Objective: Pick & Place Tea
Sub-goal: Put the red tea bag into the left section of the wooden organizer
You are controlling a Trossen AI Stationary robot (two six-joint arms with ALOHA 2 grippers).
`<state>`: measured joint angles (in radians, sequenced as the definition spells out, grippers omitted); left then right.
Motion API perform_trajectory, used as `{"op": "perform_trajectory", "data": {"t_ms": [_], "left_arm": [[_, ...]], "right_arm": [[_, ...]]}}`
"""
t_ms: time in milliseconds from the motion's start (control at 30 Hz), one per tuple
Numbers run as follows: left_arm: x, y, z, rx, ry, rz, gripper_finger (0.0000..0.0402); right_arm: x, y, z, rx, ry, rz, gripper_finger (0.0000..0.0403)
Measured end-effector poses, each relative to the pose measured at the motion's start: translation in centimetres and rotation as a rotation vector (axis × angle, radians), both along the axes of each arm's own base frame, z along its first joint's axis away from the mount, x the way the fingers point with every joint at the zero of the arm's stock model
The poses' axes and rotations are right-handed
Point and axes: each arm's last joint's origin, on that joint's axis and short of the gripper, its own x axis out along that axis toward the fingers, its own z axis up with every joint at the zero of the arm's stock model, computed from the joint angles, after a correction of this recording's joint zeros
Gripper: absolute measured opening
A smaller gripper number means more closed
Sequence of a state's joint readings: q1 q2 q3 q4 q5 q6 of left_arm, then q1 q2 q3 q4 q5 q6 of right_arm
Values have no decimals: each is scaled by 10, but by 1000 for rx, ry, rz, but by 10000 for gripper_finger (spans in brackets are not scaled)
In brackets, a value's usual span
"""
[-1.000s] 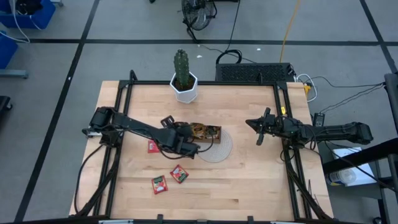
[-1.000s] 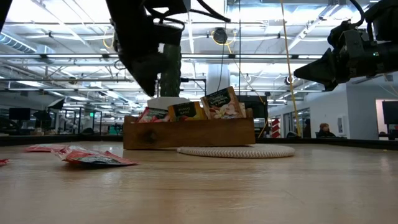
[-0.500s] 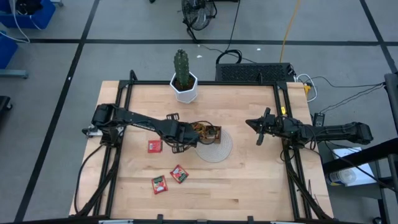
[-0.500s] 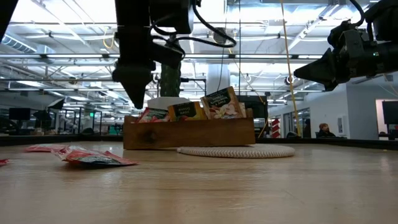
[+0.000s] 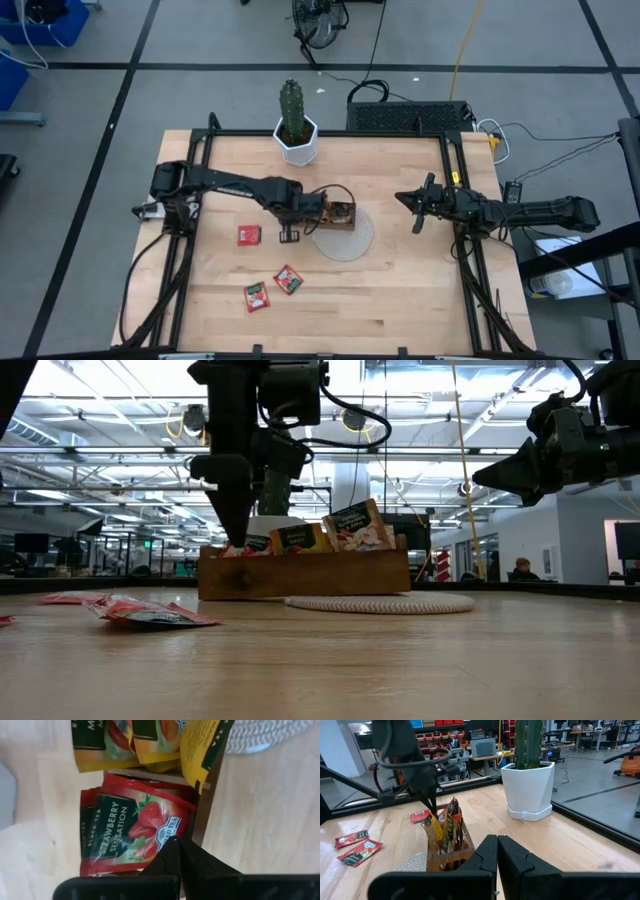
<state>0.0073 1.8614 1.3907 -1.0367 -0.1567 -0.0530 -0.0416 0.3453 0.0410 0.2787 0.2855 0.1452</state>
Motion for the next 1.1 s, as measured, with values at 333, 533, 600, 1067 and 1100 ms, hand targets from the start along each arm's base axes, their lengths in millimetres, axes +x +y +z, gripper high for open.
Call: {"op": "perform_trajectory", "data": {"t_ms": [333,533,600,1067,1100], "left_arm": [[-4,12,-21,-69,-19,7,1],[-8,13,-35,-120,-39,14,1],[-8,14,-37,-134,-47,15,1],[-4,14,-50,-3,-168,67,1],[-4,13,-50,17,-166,65,1]], "right_arm": [[0,0,0,0,0,0,0],[0,0,0,0,-1,0,0],[0,0,0,0,0,0,0],[0,0,0,0,0,0,0],[0,0,0,0,0,0,0]]}}
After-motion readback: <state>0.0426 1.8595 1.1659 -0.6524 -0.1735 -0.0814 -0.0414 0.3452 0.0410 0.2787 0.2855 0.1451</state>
